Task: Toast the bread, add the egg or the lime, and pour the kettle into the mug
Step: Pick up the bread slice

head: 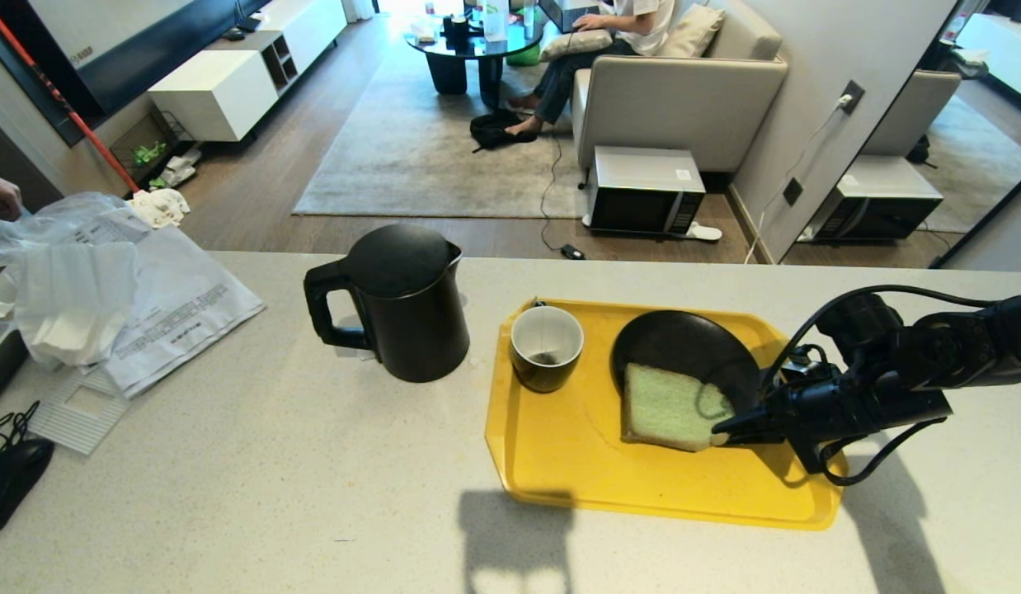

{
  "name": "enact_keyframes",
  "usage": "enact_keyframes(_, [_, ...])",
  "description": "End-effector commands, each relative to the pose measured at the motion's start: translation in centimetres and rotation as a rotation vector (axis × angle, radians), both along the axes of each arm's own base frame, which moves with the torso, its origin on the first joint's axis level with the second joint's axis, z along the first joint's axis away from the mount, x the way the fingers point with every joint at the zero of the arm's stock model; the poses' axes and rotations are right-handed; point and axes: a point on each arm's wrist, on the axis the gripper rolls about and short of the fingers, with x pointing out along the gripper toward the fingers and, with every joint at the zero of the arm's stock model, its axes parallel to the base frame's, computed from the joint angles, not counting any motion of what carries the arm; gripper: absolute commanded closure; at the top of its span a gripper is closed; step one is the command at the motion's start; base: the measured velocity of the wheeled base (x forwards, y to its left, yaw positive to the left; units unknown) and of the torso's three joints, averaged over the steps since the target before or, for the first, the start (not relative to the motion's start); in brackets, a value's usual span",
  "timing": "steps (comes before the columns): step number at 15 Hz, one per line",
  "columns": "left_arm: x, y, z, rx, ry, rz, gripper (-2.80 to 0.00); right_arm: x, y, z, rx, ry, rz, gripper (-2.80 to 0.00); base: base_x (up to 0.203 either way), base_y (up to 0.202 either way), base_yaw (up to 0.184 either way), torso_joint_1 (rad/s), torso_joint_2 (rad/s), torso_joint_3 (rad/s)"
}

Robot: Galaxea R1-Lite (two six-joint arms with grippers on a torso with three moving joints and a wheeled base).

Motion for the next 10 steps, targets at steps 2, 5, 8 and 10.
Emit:
enact_keyframes(2, [0.0, 0.0, 0.0, 0.0, 0.0, 0.0, 0.0, -0.1, -0.3, 0.0, 0.004, 0.007, -0.008, 0.0, 0.0, 0.0, 0.0, 0.0, 0.0, 0.0])
enact_keyframes(5, [0.0, 0.0, 0.0, 0.0, 0.0, 0.0, 0.0, -0.5, -0.8, 0.2, 0.003, 0.016, -0.024, 0.0, 0.0, 0.0, 0.0, 0.0, 0.0, 0.0])
enact_keyframes(8, [0.0, 0.0, 0.0, 0.0, 0.0, 0.0, 0.0, -1.1, -1.8, 0.7, 0.002, 0.022, -0.046, 0.0, 0.0, 0.0, 0.0, 0.0, 0.0, 0.0])
enact_keyframes(10, [0.0, 0.0, 0.0, 0.0, 0.0, 0.0, 0.0, -1.6, -2.2, 1.1, 0.006, 0.022, -0.041, 0.0, 0.0, 0.0, 0.0, 0.0, 0.0, 0.0])
